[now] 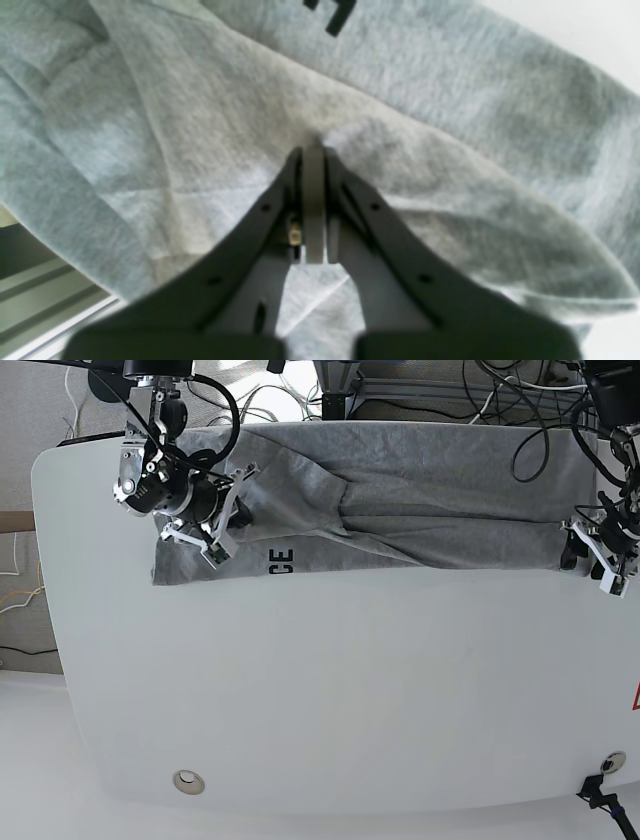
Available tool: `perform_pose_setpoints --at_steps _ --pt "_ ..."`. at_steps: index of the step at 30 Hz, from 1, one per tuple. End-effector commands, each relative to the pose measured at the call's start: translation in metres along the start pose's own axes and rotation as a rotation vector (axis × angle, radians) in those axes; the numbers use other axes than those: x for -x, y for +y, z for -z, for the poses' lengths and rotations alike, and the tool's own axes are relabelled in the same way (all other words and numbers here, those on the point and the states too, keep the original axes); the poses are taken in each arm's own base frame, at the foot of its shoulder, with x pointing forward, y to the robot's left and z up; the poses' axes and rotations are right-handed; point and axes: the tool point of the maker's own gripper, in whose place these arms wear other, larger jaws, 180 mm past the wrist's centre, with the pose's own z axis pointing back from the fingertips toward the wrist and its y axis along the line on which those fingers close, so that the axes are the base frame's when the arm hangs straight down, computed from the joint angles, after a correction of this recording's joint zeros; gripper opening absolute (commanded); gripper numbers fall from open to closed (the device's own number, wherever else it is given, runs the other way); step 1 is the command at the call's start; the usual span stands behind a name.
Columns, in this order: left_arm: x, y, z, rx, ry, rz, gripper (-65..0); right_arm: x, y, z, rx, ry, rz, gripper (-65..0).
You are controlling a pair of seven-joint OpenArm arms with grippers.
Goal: Fold the T-shirt properly
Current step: 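Grasp the folded shirt's side edge with the right gripper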
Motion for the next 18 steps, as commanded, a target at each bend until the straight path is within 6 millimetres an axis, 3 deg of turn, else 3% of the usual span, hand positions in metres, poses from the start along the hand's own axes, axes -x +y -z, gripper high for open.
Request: perform_pose_setpoints --at_steps 1,7,18 --pt "-0.008 0.013 -0.004 -0.022 -0.024 -0.007 -30.1 -0.012 -0.004 -0.005 0.012 -0.042 -0.016 -65.0" --pt "-0.018 0.020 -0.003 -0.034 -0.042 -0.010 -30.1 -0.012 -0.004 -0.005 0.012 -0.042 -0.016 -65.0" --pt "-0.003 0.027 0.004 -0.049 0.012 -0.020 -30.1 -0.012 -0.005 -0.006 0.013 -0.042 -0.015 -65.0"
